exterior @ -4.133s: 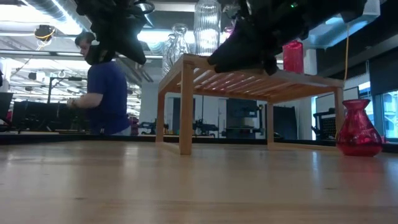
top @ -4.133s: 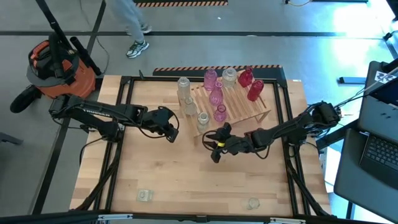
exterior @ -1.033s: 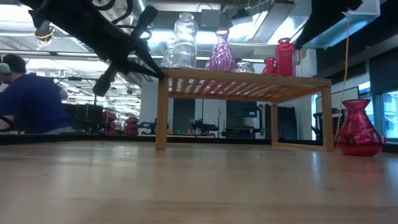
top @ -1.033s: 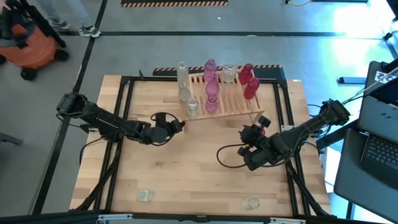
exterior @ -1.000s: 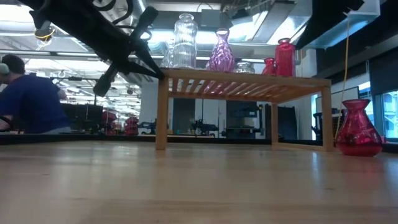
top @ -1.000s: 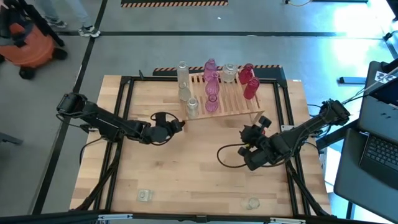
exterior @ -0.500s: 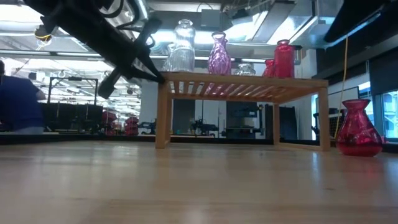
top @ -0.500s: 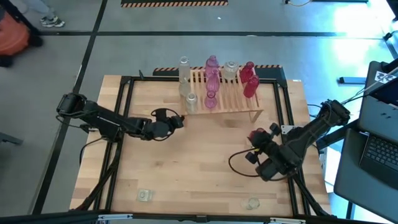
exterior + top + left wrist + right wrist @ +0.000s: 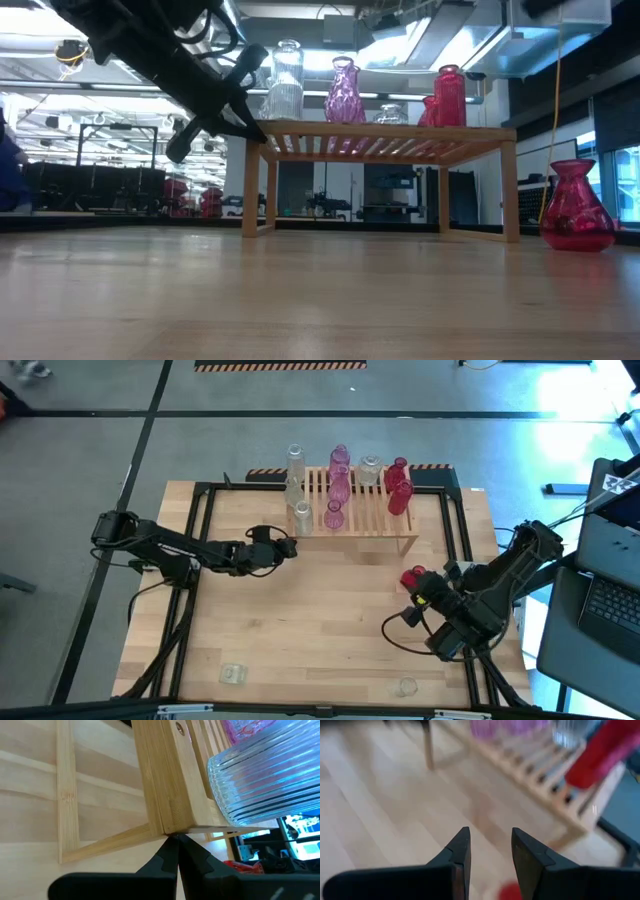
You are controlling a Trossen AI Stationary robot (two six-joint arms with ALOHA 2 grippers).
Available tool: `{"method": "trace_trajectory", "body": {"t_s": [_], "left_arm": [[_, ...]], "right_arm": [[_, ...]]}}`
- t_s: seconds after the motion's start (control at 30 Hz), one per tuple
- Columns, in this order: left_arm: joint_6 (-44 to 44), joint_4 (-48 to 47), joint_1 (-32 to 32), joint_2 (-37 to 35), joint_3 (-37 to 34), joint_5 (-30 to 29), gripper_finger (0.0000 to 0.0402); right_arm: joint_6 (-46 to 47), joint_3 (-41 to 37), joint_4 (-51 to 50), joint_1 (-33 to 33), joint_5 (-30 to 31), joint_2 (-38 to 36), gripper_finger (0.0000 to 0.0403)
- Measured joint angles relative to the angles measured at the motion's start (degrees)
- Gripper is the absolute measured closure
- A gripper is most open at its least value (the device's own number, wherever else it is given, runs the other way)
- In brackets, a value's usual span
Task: Sort vases onto shelf
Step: Adjust the shelf on the top of the table, then put the red vase on the shelf aligned with the other red vase
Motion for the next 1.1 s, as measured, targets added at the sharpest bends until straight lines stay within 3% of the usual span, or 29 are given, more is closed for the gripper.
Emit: {"method": "trace_trajectory", "body": {"t_s": [0.17, 0.4, 0.8, 0.87, 1.1], "left_arm": [[0.53, -0.07, 0.76, 0.0, 0.0, 1.8, 0.0401], [3.88, -0.52, 0.81, -1.31, 0.02, 2.14, 0.0402], [6.51, -1.5, 1.57, -2.34, 0.02, 2.36, 0.0402], [6.5, -1.23, 1.46, -2.42, 0.02, 2.97, 0.0401], [6.58, -1.54, -0.94, -5.68, 0.07, 7.52, 0.0402]], "right_arm": [[-1.41, 4.76, 0.08, 1.37, 9.59, -0.56, 0.0311], [-4.72, 9.08, 0.03, 1.26, 11.4, -0.75, 0.0311], [-9.32, 9.55, -0.01, 2.5, 13.88, -1.99, 0.0311], [-10.44, 9.53, 0.07, 2.54, 13.14, -2.18, 0.0311], [-22.99, 9.57, 0.17, 1.04, -1.16, -4.88, 0.0311]]}}
